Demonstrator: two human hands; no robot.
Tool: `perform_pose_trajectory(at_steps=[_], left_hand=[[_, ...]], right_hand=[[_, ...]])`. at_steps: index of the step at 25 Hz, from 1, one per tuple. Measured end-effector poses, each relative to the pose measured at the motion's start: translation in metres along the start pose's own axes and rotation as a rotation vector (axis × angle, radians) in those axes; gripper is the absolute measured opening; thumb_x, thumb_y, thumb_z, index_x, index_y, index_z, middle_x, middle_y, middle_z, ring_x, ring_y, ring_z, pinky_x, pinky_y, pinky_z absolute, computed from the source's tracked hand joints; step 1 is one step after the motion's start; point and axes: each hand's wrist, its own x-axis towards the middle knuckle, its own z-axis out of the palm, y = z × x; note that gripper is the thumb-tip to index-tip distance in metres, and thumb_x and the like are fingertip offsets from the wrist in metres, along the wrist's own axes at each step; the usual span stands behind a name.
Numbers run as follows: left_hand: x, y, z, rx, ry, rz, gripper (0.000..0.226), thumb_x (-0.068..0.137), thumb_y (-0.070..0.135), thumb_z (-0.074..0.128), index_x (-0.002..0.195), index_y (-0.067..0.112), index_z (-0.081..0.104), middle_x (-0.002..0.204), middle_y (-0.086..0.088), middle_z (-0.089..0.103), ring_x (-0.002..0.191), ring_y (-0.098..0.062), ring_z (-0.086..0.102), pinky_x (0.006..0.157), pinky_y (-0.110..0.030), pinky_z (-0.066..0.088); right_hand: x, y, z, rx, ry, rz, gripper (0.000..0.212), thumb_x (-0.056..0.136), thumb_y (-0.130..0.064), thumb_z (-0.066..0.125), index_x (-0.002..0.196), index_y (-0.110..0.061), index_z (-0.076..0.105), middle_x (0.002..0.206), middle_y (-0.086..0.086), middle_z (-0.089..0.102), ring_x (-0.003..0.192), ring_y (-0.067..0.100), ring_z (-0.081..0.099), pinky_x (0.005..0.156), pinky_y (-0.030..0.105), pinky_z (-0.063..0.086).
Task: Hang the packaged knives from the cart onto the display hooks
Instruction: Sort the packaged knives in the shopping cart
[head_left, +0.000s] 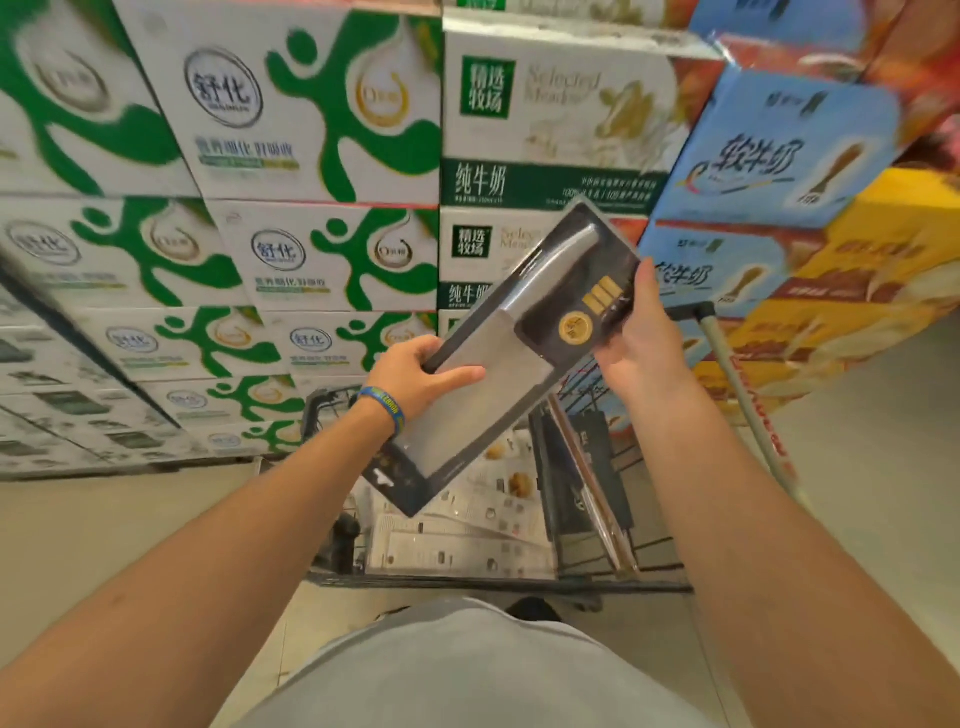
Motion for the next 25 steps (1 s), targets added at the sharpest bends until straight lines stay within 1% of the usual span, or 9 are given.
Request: perform_pose_trajectory(at_steps=[4, 7, 9, 12, 14, 17, 19, 21, 25], left_hand=[[0.009, 0.039, -0.029, 0.206, 0.027, 0.059, 0.077, 0.05, 0.084, 0.071, 0.066, 0.013, 0.048, 0.06, 0.001, 0.042, 0.055, -0.014, 0.039, 0.055, -0.03, 0.032], [0.019, 0.082, -0.054, 0.523, 0.042, 0.119, 0.065, 0.052, 0.085, 0.068, 0.067, 0.026, 0.046, 0.06, 0.013, 0.046, 0.056, -0.007, 0.045, 0.052, -0.025, 0.034], [0.023, 0.113, -0.066, 0.768, 0.016, 0.2, 0.059, 0.051, 0.088, 0.065, 0.063, 0.033, 0.047, 0.059, 0.016, 0.047, 0.057, -0.003, 0.046, 0.051, -0.023, 0.034], [0.026, 0.161, -0.073, 1.056, -0.064, 0.309, 0.045, 0.059, 0.082, 0.068, 0.075, 0.041, 0.058, 0.064, 0.019, 0.051, 0.063, -0.011, 0.053, 0.058, -0.026, 0.04], [0.03, 0.186, -0.076, 1.102, 0.035, 0.515, 0.031, 0.075, 0.061, 0.072, 0.092, 0.036, 0.071, 0.082, 0.011, 0.068, 0.085, -0.021, 0.064, 0.074, -0.034, 0.049], [0.029, 0.198, -0.081, 0.747, 0.524, 0.759, 0.024, 0.082, 0.04, 0.069, 0.099, 0.024, 0.077, 0.111, 0.001, 0.073, 0.108, -0.029, 0.063, 0.095, -0.045, 0.047], [0.026, 0.185, -0.07, 0.535, 0.595, 0.528, 0.043, 0.084, 0.046, 0.069, 0.119, 0.021, 0.07, 0.128, -0.001, 0.066, 0.119, -0.024, 0.058, 0.101, -0.042, 0.046], [0.025, 0.164, -0.039, 0.306, 0.412, 0.145, 0.059, 0.088, 0.056, 0.063, 0.134, 0.02, 0.057, 0.135, -0.003, 0.06, 0.12, -0.02, 0.057, 0.103, -0.04, 0.047], [0.016, 0.142, 0.037, -0.548, 0.026, -0.264, 0.038, 0.084, 0.054, 0.067, 0.107, 0.024, 0.069, 0.11, -0.01, 0.073, 0.1, -0.03, 0.069, 0.089, -0.05, 0.056]], right_hand=[[-0.003, -0.031, -0.004, -0.435, 0.121, -0.003, 0.048, 0.1, -0.041, 0.063, 0.139, -0.014, 0.055, 0.14, 0.012, 0.063, 0.129, 0.027, 0.06, 0.102, 0.039, 0.053], [-0.009, -0.048, 0.01, -1.148, 0.145, -0.753, 0.083, 0.092, -0.047, 0.07, 0.158, -0.016, 0.029, 0.162, 0.007, 0.036, 0.148, 0.025, 0.035, 0.118, 0.039, 0.031], [-0.017, -0.051, 0.025, -1.498, -0.23, -1.116, 0.076, 0.083, -0.063, 0.07, 0.146, -0.026, 0.048, 0.144, 0.0, 0.057, 0.134, 0.02, 0.05, 0.109, 0.039, 0.041], [-0.021, -0.043, 0.033, -1.825, -0.571, -0.885, 0.045, 0.075, -0.075, 0.07, 0.09, -0.033, 0.065, 0.083, -0.013, 0.068, 0.08, 0.01, 0.064, 0.062, 0.025, 0.04], [-0.011, -0.034, 0.021, -1.598, -0.557, -0.735, 0.044, 0.082, -0.067, 0.071, 0.075, -0.026, 0.056, 0.068, -0.009, 0.059, 0.062, 0.012, 0.055, 0.051, 0.028, 0.032], [-0.002, -0.017, -0.009, -1.014, -0.403, -0.447, 0.035, 0.088, -0.054, 0.072, 0.08, -0.021, 0.068, 0.07, -0.004, 0.071, 0.068, 0.023, 0.069, 0.053, 0.024, 0.047], [0.001, -0.01, -0.019, -0.669, -0.288, -0.191, 0.034, 0.09, -0.052, 0.072, 0.096, -0.018, 0.074, 0.088, -0.001, 0.079, 0.088, 0.025, 0.076, 0.074, 0.034, 0.061], [0.003, -0.007, -0.02, -0.433, -0.205, -0.045, 0.035, 0.092, -0.05, 0.071, 0.106, -0.018, 0.072, 0.097, 0.004, 0.08, 0.092, 0.024, 0.077, 0.085, 0.044, 0.061], [0.002, -0.01, -0.021, -0.352, -0.098, -0.052, 0.034, 0.092, -0.049, 0.071, 0.105, -0.018, 0.071, 0.092, 0.001, 0.08, 0.079, 0.015, 0.077, 0.059, 0.029, 0.061]])
